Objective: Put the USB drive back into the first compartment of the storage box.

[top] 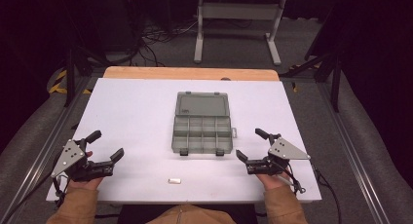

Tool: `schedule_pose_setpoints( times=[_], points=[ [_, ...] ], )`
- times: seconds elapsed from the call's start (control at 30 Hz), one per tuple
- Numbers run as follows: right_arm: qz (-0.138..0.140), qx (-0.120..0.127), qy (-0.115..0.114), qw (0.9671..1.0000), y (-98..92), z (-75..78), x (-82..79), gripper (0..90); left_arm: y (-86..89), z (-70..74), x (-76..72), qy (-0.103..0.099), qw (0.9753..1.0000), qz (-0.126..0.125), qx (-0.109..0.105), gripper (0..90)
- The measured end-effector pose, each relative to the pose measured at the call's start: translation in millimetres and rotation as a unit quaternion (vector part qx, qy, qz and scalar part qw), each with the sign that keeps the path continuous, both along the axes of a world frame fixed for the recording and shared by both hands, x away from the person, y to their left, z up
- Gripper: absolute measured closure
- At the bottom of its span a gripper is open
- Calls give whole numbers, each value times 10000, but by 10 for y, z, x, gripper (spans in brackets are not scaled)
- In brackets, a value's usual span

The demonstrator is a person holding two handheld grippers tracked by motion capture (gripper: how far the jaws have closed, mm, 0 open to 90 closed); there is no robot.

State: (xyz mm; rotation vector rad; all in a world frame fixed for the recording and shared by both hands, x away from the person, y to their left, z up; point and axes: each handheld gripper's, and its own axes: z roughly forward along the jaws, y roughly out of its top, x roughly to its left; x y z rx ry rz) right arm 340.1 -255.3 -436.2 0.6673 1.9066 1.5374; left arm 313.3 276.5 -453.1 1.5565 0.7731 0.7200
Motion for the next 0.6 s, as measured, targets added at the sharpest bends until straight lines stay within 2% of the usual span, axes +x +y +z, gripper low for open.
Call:
schedule_pose_setpoints(
  times=[0.17, 0.4, 0.6],
  points=[
    [16, -8, 34, 10000, 14, -2, -8, 27, -3, 9, 3, 28, 10000, -14, 32, 27],
    [28, -11, 15, 10000, 19, 6, -7, 27, 29, 8, 6, -3, 9998, -142, -122, 32],
    [41, -31, 15, 10000, 20, 8, -12, 28, 22, 15, -14, -299, 9993, -146, -172, 33]
  ],
)
